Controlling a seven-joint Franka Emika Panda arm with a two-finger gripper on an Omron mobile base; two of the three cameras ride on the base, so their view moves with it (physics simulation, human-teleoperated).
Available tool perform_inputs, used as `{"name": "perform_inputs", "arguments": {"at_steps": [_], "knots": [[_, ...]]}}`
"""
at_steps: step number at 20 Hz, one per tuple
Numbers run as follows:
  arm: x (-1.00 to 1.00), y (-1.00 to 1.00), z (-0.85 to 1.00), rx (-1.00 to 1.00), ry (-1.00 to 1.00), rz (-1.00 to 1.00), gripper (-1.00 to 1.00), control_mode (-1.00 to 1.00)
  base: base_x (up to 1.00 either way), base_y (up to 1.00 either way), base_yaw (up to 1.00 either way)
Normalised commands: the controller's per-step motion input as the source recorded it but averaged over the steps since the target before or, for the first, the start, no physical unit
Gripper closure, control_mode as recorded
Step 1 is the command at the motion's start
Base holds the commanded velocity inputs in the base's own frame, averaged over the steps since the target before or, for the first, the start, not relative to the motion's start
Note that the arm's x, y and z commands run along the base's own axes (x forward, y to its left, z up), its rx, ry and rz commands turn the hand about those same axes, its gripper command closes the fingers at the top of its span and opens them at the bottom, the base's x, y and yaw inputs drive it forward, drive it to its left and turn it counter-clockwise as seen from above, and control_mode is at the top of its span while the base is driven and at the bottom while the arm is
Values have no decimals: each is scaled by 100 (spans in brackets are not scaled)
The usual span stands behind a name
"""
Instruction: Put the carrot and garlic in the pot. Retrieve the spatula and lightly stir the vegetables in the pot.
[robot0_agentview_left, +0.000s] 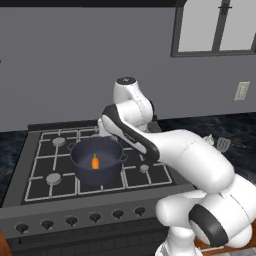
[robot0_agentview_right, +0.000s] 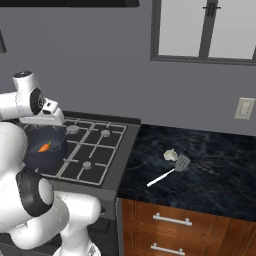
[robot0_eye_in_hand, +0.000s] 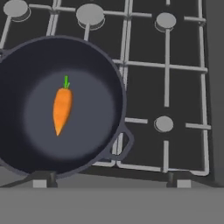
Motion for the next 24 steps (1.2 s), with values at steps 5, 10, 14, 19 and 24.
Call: {"name": "perform_inputs", "arguments": {"at_steps": [5, 10, 14, 19, 24], "knots": [[-18, -78, 5, -4, 0, 0, -100, -100, 0, 0, 0], [-10, -80, 3, -1, 0, 0, -100, -100, 0, 0, 0], [-3, -84, 2, 0, 0, 0, -100, -100, 0, 0, 0], [-2, -84, 0, 0, 0, 0, -100, -100, 0, 0, 0], [1, -82, 0, 0, 0, -9, -100, -100, 0, 0, 0]]}}
